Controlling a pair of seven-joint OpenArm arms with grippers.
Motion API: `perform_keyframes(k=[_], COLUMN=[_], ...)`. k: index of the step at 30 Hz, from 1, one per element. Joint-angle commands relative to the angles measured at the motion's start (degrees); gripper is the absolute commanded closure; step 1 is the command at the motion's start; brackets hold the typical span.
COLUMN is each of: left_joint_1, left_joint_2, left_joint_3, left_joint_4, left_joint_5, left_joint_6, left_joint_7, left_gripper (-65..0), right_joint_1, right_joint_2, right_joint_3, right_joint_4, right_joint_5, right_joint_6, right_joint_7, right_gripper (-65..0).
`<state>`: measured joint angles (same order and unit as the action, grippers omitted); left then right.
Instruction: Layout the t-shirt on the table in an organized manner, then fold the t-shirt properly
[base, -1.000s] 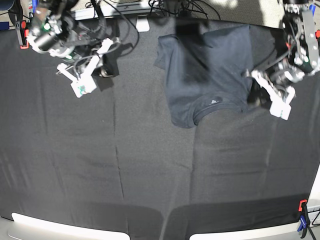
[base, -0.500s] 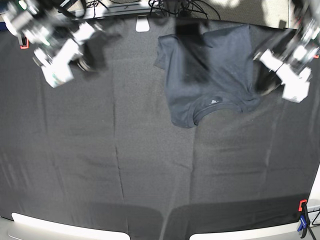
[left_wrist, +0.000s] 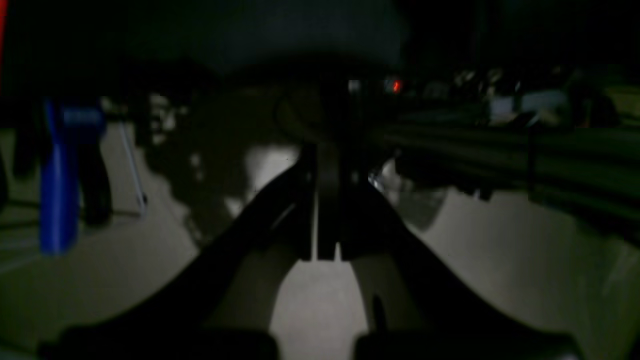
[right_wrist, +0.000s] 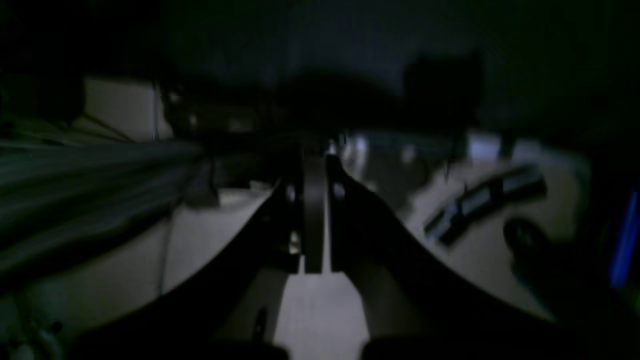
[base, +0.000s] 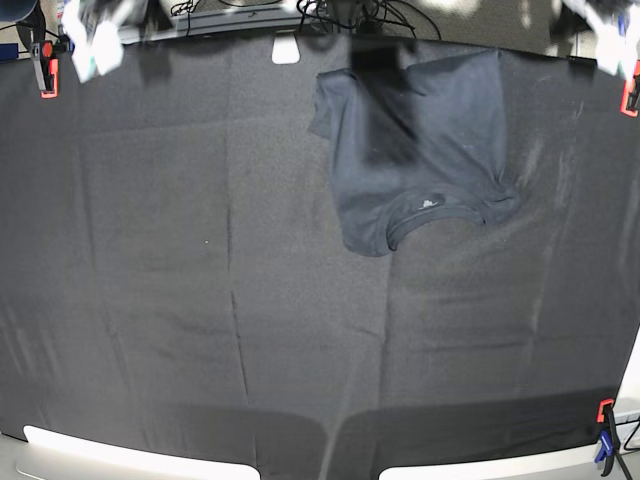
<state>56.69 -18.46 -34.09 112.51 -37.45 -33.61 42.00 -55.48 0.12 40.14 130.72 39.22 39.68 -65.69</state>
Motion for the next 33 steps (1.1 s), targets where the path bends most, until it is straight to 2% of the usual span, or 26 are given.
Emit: perform_keyframes(k=[1,5,8,10,13,15,18,19,22,24,26,30,33], left_joint_1=[1.3,0.6,-2.5,-5.6,-10.4,-13.2,-17.4,-18.6,-21.5,-23.3,-25.3,-29.6,-32.7], left_joint_2=[-0.4,-0.5,-0.5,-0.9,-2.3,-3.9,-5.4,-5.4,-4.5,-2.7,-0.3,4.9,7.7], left_joint_3=[-0.4,-0.3,-0.4,-0.3,0.7,3.0,7.9,9.4,12.9,13.9,13.9,13.9,13.9], left_joint_4=[-0.5,-10.0,-21.6,-30.8,-45.2,-54.6,-65.6,-68.2,-74.0,-76.5,-78.1,-80.5,-82.2], left_joint_5=[-0.5,-0.6,-0.5,-0.5,-0.5,0.3,8.1,11.2,16.5,16.7,19.9,28.7,30.2], left_joint_6=[-0.3,-0.5,-3.7,-5.7,-6.4,-6.4,-6.4,-6.4,-6.4,-3.1,1.4,7.0,10.6], left_joint_7=[-0.4,-1.0,-1.7,-1.8,-3.8,-8.6,-17.6,-20.8,-29.5,-32.7,-34.9,-36.4,-37.6], left_gripper=[0.0,0.0,0.0,0.0,0.0,0.0,0.0,0.0,-7.0,-10.2,-10.4,-10.4,-10.4], right_joint_1=[-1.9,-3.8,-3.0,-1.1,3.3,7.7,15.6,18.3,26.5,31.6,35.8,41.3,43.6], right_joint_2=[-0.4,-1.4,-0.9,1.0,5.1,8.1,11.9,13.0,15.6,16.4,16.6,16.5,15.9], right_joint_3=[0.0,-3.7,-8.5,-12.3,-18.4,-22.3,-27.5,-29.2,-33.9,-36.8,-39.4,-43.7,-45.5], right_joint_4=[-0.1,-6.9,-17.7,-26.6,-41.6,-52.4,-68.3,-73.4,-86.8,-93.7,-98.5,-103.2,-103.8], right_joint_5=[-0.9,-7.5,-12.0,-12.9,-15.2,-16.4,-16.8,-16.8,-18.8,-23.5,-27.4,-28.8,-29.0], right_joint_6=[0.3,0.3,0.3,0.3,0.3,0.3,0.3,0.3,0.3,0.3,0.3,0.1,-5.5], right_joint_7=[0.8,0.8,0.7,0.7,0.7,0.7,2.8,4.8,13.0,19.7,25.5,35.9,40.2], right_gripper=[-0.3,-0.3,-0.3,-0.3,-0.3,-0.3,-0.3,-0.3,-0.4,-0.4,-0.8,-1.3,-5.8])
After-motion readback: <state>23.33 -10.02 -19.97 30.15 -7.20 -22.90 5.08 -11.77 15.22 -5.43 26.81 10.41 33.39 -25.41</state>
